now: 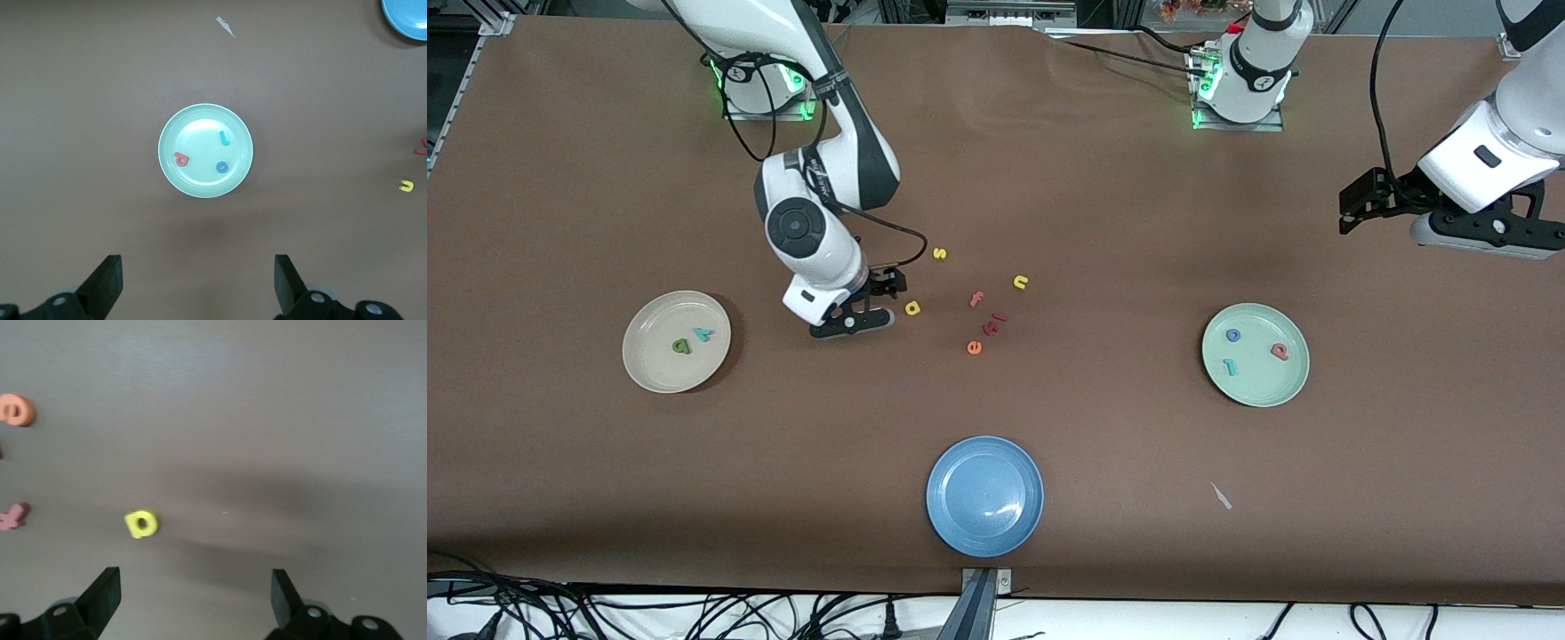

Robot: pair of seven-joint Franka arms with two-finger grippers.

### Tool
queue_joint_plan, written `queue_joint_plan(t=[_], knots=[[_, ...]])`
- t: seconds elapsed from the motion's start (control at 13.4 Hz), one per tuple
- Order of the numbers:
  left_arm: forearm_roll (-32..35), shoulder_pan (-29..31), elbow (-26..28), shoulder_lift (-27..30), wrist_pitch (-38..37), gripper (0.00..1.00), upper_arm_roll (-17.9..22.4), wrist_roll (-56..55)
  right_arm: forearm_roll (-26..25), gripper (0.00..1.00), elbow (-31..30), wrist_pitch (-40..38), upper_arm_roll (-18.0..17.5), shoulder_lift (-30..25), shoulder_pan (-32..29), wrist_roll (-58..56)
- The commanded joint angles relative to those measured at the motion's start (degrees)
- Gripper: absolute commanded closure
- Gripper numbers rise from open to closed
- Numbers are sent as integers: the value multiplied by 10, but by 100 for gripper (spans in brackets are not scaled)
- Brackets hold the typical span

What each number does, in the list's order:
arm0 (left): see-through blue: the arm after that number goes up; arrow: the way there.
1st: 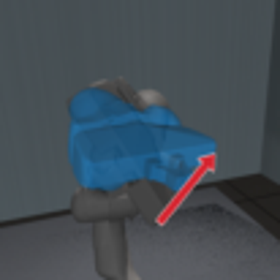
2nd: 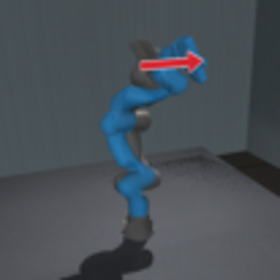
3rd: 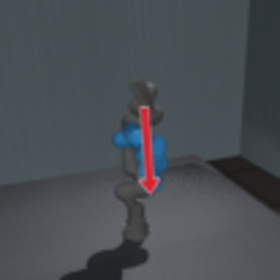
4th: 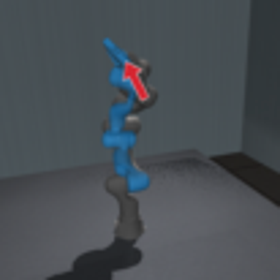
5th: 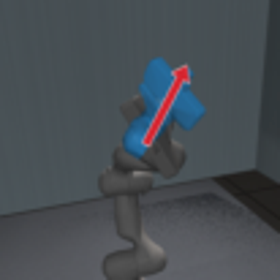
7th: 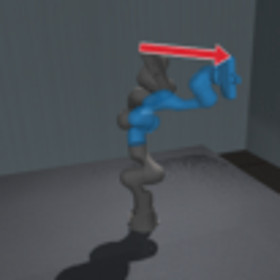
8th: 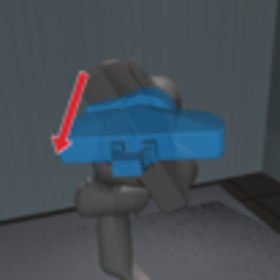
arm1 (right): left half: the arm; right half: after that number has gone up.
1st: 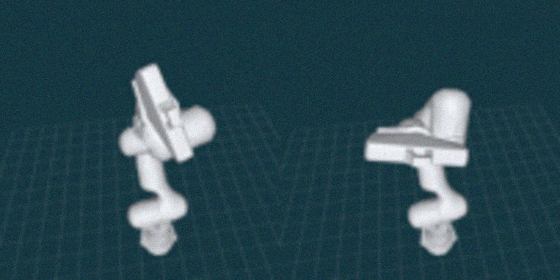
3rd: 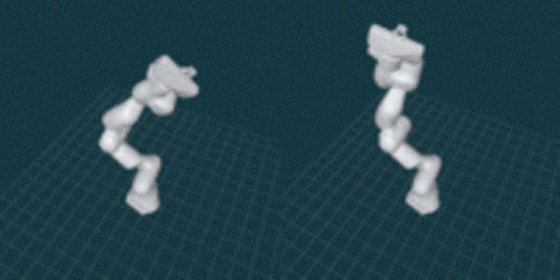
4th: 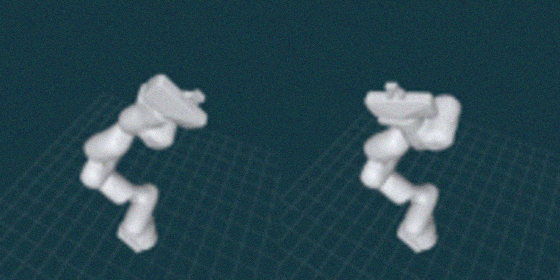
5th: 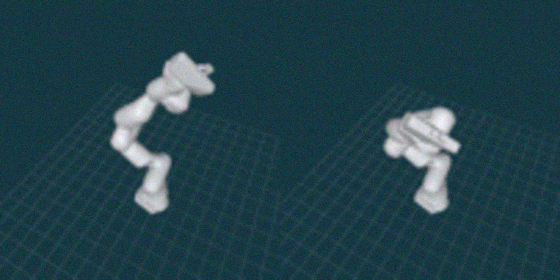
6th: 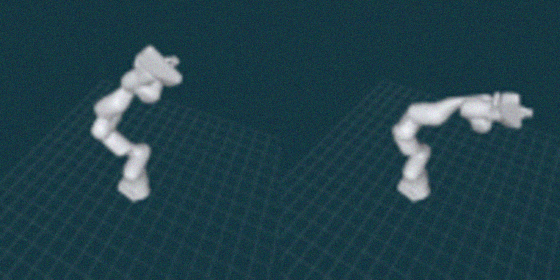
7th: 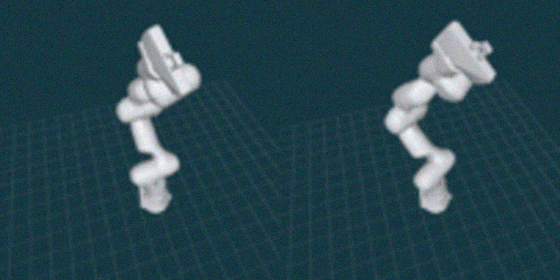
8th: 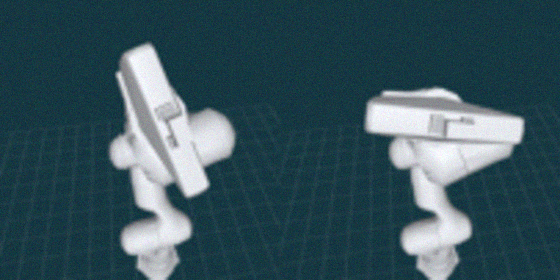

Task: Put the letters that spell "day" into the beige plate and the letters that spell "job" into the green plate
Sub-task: 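Reach the right gripper to the yellow letter among the letters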

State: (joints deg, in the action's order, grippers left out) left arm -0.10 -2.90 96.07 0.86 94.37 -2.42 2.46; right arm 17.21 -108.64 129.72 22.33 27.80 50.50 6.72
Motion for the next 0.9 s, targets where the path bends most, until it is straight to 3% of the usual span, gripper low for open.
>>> queue_joint_plan(t=[0.0, 0.15, 0.82], knots=[[14, 1, -16, -6, -12, 0, 0, -8, 23, 0, 2, 33, -8, 15, 15, 7], [14, 1, -16, -6, -16, 0, 1, -8, 52, 0, 2, 52, -19, 22, 15, 3], [14, 2, -16, -6, -17, 0, 4, -8, 53, 0, -1, 86, -30, 59, 14, -104]])
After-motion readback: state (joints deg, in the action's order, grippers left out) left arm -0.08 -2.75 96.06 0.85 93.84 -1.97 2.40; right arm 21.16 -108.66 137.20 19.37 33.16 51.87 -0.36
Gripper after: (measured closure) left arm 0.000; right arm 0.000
